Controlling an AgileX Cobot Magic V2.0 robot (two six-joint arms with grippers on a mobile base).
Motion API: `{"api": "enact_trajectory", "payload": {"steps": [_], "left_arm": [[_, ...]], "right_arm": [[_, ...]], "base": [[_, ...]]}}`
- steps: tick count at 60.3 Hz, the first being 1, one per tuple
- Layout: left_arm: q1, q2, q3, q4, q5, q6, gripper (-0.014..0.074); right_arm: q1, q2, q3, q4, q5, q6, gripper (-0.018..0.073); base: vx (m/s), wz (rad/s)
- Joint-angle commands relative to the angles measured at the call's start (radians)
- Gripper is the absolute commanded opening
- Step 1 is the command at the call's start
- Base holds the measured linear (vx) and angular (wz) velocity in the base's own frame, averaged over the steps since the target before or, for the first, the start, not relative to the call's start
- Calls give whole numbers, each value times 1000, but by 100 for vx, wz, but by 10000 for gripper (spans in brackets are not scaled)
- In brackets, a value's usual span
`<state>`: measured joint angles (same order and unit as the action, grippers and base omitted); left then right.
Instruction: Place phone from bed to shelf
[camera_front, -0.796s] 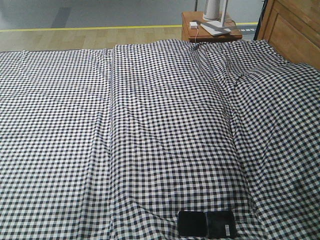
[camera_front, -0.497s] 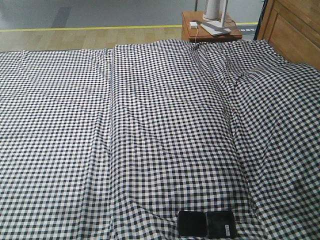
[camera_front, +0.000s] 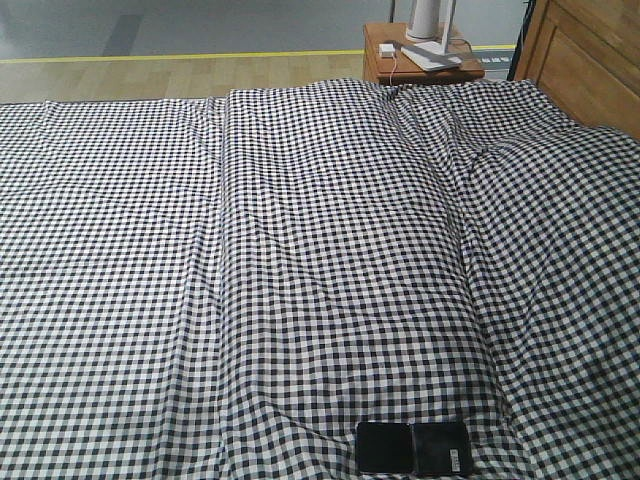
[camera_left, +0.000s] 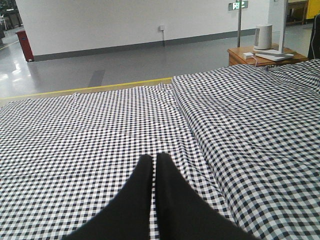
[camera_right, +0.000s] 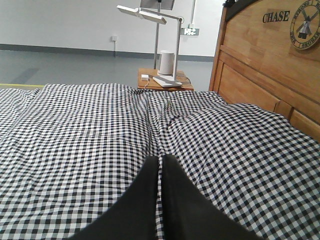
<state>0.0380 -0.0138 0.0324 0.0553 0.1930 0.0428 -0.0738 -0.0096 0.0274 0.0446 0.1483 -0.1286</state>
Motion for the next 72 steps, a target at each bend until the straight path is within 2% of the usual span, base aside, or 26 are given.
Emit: {"api": "enact_trajectory", "payload": {"steps": [1, 40, 51, 61, 72], "left_arm": [[0, -10, -26, -5, -71, -4, 1], [0, -10, -26, -5, -71, -4, 1], [0, -10, -26, -5, -71, -4, 1], [0, -10, -26, -5, -71, -4, 1], [0, -10, -26, -5, -71, -4, 1]], "right_arm": [[-7, -11, 8, -12, -77, -13, -3], [-7, -11, 8, -10, -89, -12, -3], [-7, -11, 6, -6, -216, 5, -3], [-7, -11, -12, -6, -406, -9, -3], [-7, -10, -141, -6, -410, -16, -3]], "base": [[0, 0], [0, 0], [0, 0], [0, 0], [0, 0]]}}
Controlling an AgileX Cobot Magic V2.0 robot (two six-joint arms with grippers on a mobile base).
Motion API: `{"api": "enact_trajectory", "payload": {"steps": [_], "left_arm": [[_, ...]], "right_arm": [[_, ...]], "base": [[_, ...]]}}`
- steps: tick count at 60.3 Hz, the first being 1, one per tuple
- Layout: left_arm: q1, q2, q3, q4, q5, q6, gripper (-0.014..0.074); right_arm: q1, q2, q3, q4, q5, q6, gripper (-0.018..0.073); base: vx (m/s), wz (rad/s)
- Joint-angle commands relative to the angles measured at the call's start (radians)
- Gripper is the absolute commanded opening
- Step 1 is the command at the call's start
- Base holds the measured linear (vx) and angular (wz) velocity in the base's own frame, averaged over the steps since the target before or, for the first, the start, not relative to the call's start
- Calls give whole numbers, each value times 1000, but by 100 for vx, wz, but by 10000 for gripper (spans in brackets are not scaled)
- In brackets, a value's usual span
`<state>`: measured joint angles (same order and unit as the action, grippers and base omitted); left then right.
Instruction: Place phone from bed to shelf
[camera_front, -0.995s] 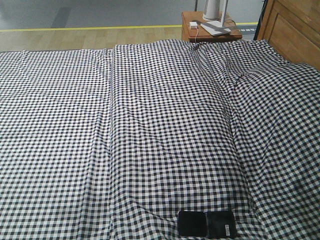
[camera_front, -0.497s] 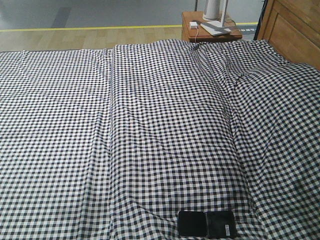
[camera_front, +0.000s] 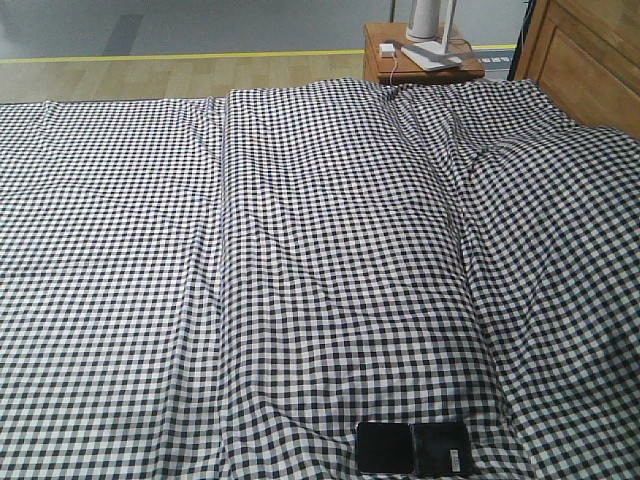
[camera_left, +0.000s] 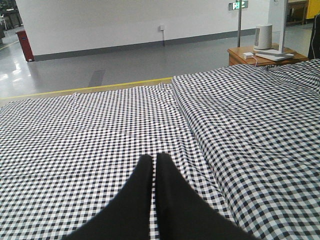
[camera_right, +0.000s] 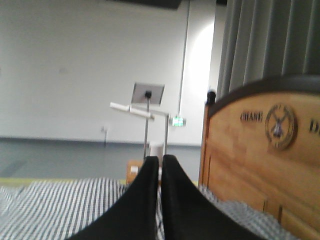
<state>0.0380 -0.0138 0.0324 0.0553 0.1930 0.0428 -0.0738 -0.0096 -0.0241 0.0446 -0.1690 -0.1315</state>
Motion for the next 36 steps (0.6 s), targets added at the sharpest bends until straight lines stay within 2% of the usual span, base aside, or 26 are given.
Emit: {"api": "enact_trajectory", "payload": {"steps": [1, 11, 23, 36], "left_arm": [[0, -10, -26, -5, -71, -4, 1], [0, -10, -26, -5, -71, -4, 1], [0, -10, -26, -5, -71, -4, 1], [0, -10, -26, -5, -71, -4, 1]], "right_arm": [[-7, -8, -109, -6, -89, -14, -3], [-7, 89, -290, -6, 79, -14, -3], [-7, 343, -520, -6, 313, 5, 0], [-7, 619, -656, 7, 468, 5, 21]], "base": [[0, 0], [0, 0], [0, 0], [0, 0]]}}
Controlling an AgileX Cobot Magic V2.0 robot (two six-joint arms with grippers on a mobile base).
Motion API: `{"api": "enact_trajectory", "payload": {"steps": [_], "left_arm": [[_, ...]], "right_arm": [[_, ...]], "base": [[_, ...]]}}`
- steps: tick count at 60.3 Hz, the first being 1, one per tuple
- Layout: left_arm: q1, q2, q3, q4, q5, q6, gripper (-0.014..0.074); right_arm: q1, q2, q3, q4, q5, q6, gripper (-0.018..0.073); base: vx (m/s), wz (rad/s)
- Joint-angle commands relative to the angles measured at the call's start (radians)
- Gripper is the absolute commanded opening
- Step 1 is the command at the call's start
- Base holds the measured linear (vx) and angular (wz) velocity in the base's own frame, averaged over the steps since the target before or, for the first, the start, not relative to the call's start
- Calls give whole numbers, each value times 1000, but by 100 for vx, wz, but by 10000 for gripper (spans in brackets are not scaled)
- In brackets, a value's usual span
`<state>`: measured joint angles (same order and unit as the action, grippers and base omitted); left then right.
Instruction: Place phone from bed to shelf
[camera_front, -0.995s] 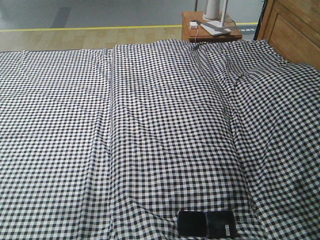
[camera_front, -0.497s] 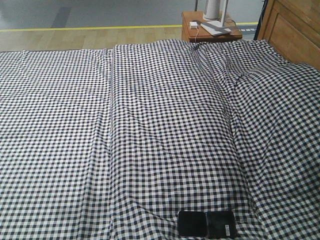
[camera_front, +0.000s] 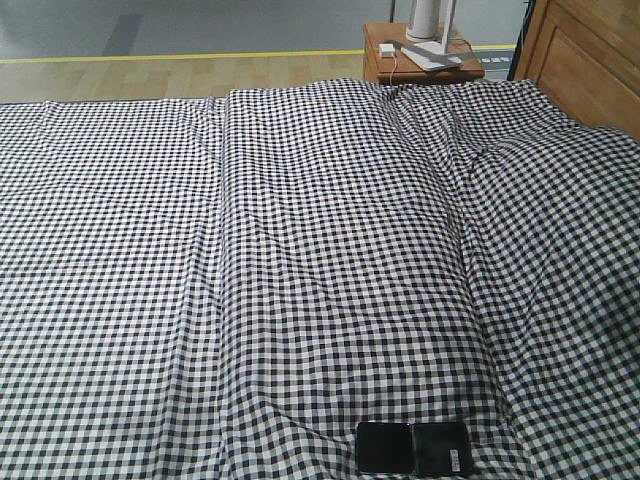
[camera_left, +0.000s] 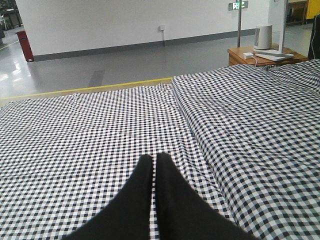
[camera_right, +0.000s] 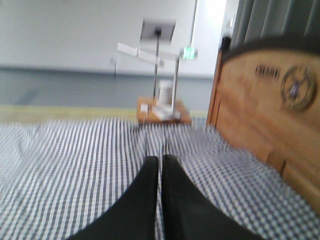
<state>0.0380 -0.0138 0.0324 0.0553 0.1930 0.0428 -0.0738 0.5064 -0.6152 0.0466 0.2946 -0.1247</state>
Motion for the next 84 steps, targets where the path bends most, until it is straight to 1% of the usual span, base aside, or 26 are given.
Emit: {"api": "enact_trajectory", "payload": {"steps": [1, 10, 17, 21, 27, 34, 40, 44, 48, 55, 63, 69, 84], "left_arm": [[0, -10, -26, -5, -71, -4, 1], [0, -10, -26, -5, -71, -4, 1], [0, -10, -26, -5, -71, -4, 1], [0, -10, -26, -5, -71, -4, 1], [0, -10, -26, -5, -71, -4, 1], [0, -10, -26, -5, -71, -4, 1], [0, -10, -26, -5, -71, -4, 1], [0, -10, -26, -5, -71, -4, 1], [0, -10, -26, -5, -71, -4, 1], [0, -10, -26, -5, -71, -4, 1], [0, -10, -26, -5, -71, -4, 1], [0, -10, -26, -5, -71, -4, 1], [0, -10, -26, -5, -71, -4, 1]], "right_arm": [[-7, 119, -70, 6, 14, -1, 25], [-7, 263, -78, 16, 74, -1, 73], [-7, 345, -78, 16, 120, -1, 164], [-7, 382, -78, 16, 140, -1, 244], [-7, 429, -78, 16, 145, -1, 403], [-7, 460, -78, 16, 141, -1, 564], [-7, 478, -78, 16, 149, 6, 650], [-7, 483, -78, 16, 159, 29, 671], [-7, 488, -79, 16, 169, 57, 670], [-7, 522, -121, 16, 250, 105, 659], [-8, 606, -197, 22, 367, 111, 654], [-8, 683, -253, 42, 428, 108, 652], [-8, 879, -356, 68, 487, 72, 642]], "base": [[0, 0], [0, 0], [0, 0], [0, 0], [0, 0], [0, 0], [0, 0], [0, 0], [0, 0], [0, 0], [0, 0], [0, 0], [0, 0]]}}
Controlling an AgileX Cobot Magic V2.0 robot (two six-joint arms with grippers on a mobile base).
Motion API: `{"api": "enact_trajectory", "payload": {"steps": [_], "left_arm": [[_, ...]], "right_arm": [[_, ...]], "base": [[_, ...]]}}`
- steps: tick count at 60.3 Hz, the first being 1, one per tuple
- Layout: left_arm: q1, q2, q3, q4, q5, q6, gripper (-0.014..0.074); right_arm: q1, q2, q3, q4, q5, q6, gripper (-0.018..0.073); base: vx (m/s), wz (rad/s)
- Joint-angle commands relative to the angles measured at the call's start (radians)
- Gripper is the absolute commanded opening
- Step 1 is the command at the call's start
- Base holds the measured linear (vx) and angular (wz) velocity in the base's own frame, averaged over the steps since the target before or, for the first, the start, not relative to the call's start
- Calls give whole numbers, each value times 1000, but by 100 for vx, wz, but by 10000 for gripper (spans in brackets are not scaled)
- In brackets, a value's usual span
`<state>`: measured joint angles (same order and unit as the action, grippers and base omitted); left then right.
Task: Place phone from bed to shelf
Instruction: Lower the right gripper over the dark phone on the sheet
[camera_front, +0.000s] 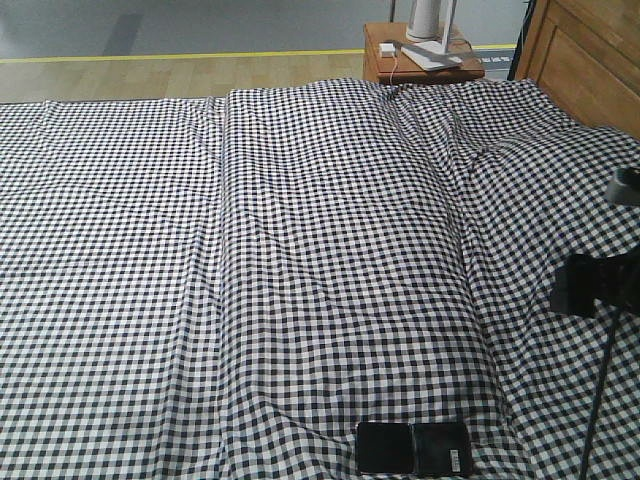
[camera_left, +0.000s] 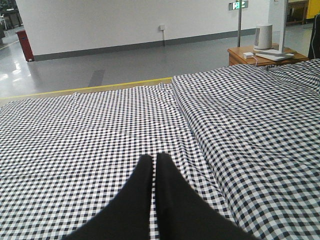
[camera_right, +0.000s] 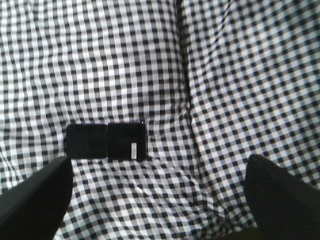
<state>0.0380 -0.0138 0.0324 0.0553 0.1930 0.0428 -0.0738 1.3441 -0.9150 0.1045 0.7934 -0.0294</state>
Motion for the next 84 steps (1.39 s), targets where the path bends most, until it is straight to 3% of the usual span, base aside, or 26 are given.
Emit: {"api": "enact_trajectory", "payload": {"steps": [1, 16, 22, 32, 44, 84], "left_arm": [[0, -10, -26, -5, -71, -4, 1], [0, -10, -26, -5, -71, -4, 1], [0, -10, -26, -5, -71, -4, 1], [0, -10, -26, -5, -71, -4, 1], [0, -10, -26, -5, -71, -4, 1], [0, -10, -26, -5, -71, -4, 1]], "right_arm": [[-8, 57, -64, 10, -9, -28, 641], [-29, 268, -165, 30, 23, -94, 634], [-104, 349, -205, 141, 45, -186, 631], [-246, 472, -253, 365, 103, -440, 616], [-334, 613, -265, 561, 155, -662, 606], [-334, 1132, -267, 923, 251, -1149, 592]], "base": [[0, 0], [0, 0], [0, 0], [0, 0], [0, 0], [0, 0]]}}
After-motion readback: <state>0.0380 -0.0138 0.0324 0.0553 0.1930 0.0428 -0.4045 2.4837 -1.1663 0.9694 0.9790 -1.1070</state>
